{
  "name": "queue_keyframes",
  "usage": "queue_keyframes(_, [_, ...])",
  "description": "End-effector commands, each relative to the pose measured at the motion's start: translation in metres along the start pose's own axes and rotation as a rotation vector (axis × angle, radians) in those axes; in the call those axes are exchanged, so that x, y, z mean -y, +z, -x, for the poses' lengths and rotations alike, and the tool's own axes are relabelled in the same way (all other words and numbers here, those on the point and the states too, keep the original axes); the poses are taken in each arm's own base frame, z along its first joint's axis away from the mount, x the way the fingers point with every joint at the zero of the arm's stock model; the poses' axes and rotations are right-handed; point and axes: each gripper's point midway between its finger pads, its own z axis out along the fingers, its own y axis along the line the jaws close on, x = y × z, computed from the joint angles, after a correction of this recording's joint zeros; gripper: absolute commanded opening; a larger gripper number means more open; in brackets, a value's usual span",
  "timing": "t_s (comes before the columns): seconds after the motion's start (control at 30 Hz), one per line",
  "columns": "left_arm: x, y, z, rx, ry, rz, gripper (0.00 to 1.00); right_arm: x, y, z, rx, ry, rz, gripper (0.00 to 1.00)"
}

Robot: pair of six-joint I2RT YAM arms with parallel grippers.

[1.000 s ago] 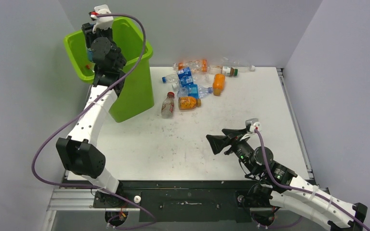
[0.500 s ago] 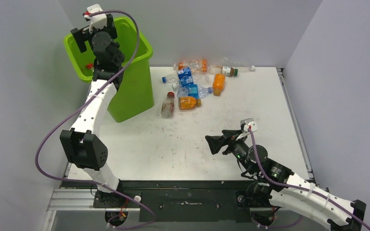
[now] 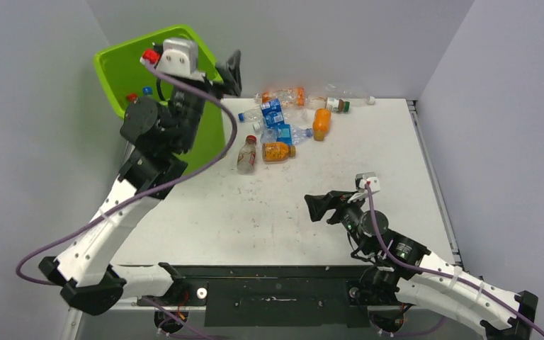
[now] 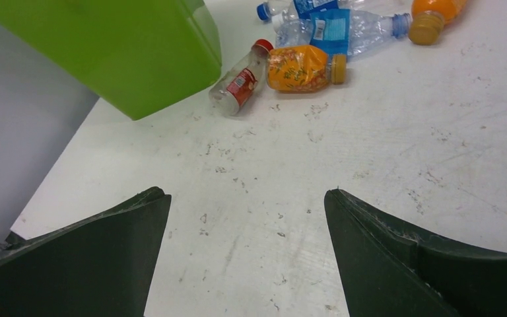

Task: Put the plastic bottles in the bin
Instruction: Place the plastic bottle in the trash bin, then pick up the plastic bottle at the center of the board.

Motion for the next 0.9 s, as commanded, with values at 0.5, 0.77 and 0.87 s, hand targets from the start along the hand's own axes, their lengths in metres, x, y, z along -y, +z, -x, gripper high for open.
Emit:
queue_keyframes(0.5, [0.070, -0.240, -0.242, -0.765, -0.239, -0.487, 0.96, 0.068, 0.096, -0.013, -0.101, 0.189, -0.234, 0.90])
queue_keyframes(0.77, [0.057, -0.265, -0.268, -0.778, -0.240, -0.462, 0.96, 0.097, 0.159, -0.014, -0.080, 0.270, -0.279, 0.90])
queue_keyframes(0.87, [0.055, -0.264, -0.267, -0.760, -0.263, -0.439, 0.96, 0.099, 0.182, -0.008, -0.050, 0.306, -0.270, 0.90])
